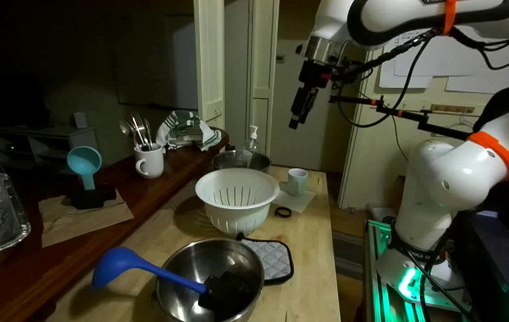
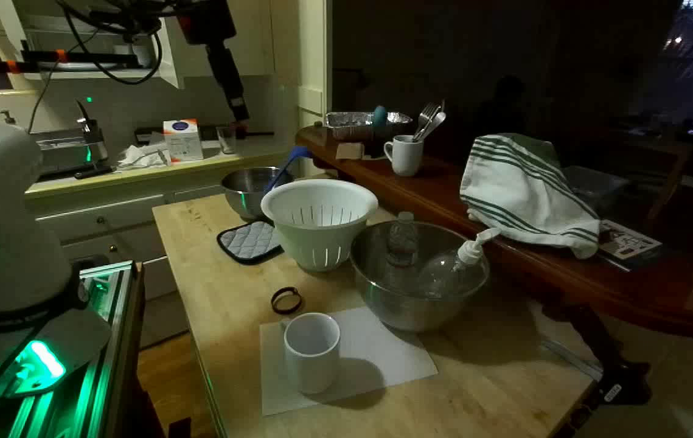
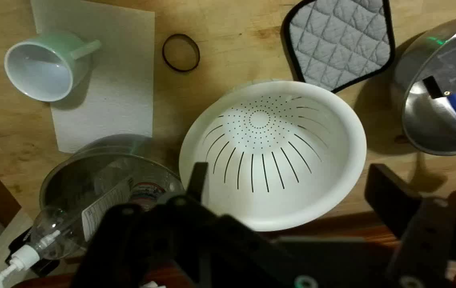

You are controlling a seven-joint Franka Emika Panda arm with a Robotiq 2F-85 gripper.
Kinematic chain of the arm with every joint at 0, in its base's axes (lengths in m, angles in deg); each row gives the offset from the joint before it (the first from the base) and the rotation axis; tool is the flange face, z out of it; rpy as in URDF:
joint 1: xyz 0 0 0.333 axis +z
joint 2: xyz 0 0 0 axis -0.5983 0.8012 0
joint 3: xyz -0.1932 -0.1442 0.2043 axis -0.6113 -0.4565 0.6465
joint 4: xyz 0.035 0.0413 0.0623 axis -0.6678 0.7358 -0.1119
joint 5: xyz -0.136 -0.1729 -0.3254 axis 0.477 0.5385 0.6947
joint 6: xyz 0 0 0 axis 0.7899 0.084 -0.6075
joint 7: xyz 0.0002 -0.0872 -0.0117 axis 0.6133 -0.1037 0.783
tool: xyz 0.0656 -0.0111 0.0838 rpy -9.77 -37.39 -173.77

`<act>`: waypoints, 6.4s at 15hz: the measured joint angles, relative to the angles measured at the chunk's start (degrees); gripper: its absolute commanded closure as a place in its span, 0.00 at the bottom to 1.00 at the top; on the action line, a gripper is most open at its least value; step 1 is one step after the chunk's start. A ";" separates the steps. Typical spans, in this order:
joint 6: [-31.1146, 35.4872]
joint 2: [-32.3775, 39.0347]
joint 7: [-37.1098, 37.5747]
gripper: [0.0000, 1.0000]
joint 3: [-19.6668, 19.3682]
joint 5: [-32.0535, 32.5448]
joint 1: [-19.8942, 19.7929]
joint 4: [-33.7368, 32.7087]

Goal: Take the water bottle out of the metal bowl

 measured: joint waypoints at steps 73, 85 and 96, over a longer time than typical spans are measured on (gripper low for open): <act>24.86 58.23 35.05 0.69 -6.73 16.65 -5.36 -30.18; 23.77 52.85 36.13 0.92 -6.69 18.16 -3.65 -30.05; 18.25 42.08 22.90 0.92 -5.55 7.63 -3.78 -31.82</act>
